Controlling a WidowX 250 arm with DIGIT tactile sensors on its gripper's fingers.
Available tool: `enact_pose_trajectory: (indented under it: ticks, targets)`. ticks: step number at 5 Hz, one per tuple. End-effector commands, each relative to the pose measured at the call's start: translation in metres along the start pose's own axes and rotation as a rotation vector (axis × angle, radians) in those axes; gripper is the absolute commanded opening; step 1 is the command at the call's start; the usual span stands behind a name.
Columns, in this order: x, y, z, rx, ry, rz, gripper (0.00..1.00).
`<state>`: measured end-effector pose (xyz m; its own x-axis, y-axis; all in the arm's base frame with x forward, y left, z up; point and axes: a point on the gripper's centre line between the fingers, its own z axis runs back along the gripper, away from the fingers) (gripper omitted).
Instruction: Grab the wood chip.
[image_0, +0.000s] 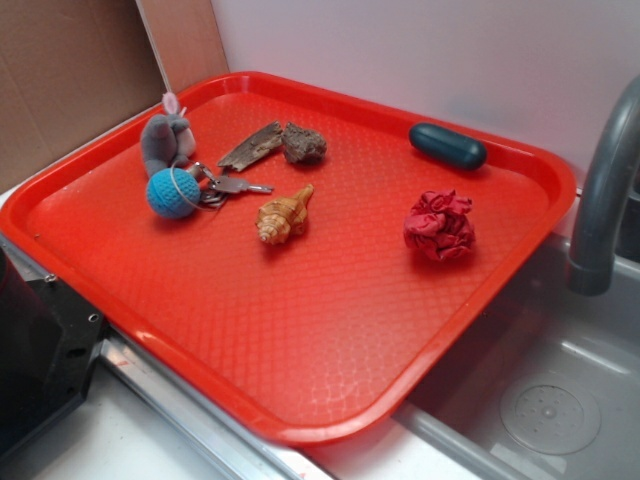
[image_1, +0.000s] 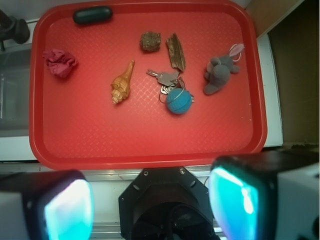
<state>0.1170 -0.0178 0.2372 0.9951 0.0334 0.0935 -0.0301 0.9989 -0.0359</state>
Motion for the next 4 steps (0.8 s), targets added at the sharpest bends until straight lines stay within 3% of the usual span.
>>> enact_pose_trajectory:
  ticks: [1,2,4]
  targets:
    - [0.000,0.000,0.000,0.000,0.000,0.000,1.00]
    - [0.030,0.033,-0.043,0.092,0.006,0.025,1.00]
    - [0.095,0.055,-0.099,0.150,-0.010,-0.108,1.00]
